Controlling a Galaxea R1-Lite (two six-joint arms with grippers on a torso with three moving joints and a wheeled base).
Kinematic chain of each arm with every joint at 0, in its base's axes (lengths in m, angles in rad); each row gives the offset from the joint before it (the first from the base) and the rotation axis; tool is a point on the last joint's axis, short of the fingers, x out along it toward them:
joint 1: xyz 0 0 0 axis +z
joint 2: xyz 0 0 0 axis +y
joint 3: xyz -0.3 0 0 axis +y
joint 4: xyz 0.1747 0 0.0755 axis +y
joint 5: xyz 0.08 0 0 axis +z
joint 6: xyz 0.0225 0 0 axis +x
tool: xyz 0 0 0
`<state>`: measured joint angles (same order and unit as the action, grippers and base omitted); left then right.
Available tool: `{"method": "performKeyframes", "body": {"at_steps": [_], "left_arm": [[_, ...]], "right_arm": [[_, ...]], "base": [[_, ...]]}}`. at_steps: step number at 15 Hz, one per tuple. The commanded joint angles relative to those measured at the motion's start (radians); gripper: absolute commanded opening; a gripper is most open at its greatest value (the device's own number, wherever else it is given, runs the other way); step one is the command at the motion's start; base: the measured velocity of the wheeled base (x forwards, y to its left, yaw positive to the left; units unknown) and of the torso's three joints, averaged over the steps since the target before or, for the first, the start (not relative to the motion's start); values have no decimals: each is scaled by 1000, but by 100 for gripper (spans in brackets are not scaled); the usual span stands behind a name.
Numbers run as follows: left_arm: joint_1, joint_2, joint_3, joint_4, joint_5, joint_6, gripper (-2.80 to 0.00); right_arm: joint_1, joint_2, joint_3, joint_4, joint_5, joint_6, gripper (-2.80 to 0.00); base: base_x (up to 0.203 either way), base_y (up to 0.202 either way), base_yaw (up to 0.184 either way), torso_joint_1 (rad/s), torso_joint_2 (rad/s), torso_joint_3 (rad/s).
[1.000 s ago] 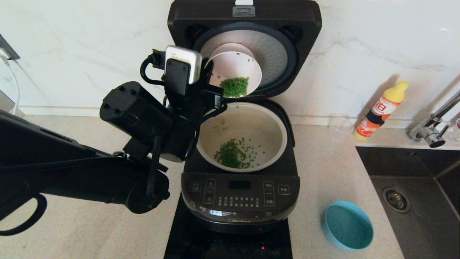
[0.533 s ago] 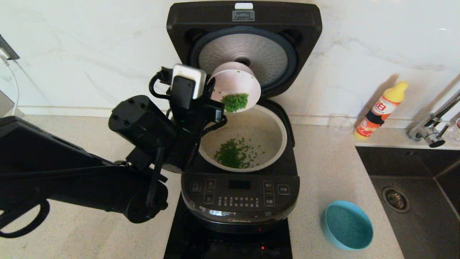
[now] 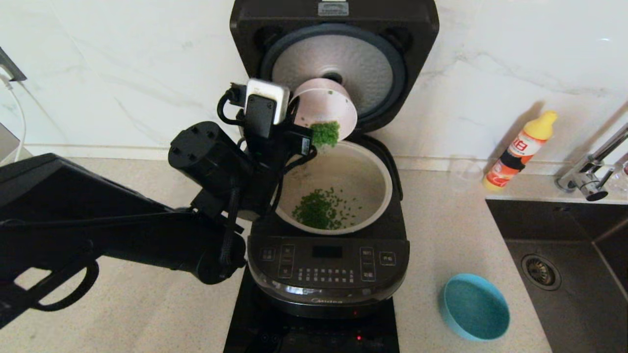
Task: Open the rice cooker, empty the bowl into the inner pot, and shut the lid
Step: Pour the chopped green onions from the bowl into the rice cooker
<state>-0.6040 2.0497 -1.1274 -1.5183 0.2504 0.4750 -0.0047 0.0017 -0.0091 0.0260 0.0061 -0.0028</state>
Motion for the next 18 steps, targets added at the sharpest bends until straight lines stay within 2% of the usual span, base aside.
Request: {"method": "performKeyframes", "body": {"at_steps": [1, 4, 7, 10, 18], "left_arm": [[7, 25, -81, -12, 0, 7, -280], [7, 37, -118, -12, 1, 31, -280], [6, 21, -77, -12, 6, 24, -280], [4, 19, 26, -12, 7, 19, -280], [28, 21, 73, -12, 1, 22, -280]], "right_arm": [[0, 0, 0, 0, 1, 0, -280], [0, 0, 0, 0, 0, 0, -280], [0, 0, 0, 0, 0, 0, -280], [0, 0, 0, 0, 0, 0, -280], [0, 0, 0, 0, 0, 0, -280]], "base": [[0, 0, 0, 0, 0, 0], [0, 0, 0, 0, 0, 0], [0, 0, 0, 0, 0, 0], [0, 0, 0, 0, 0, 0], [0, 0, 0, 0, 0, 0]]}}
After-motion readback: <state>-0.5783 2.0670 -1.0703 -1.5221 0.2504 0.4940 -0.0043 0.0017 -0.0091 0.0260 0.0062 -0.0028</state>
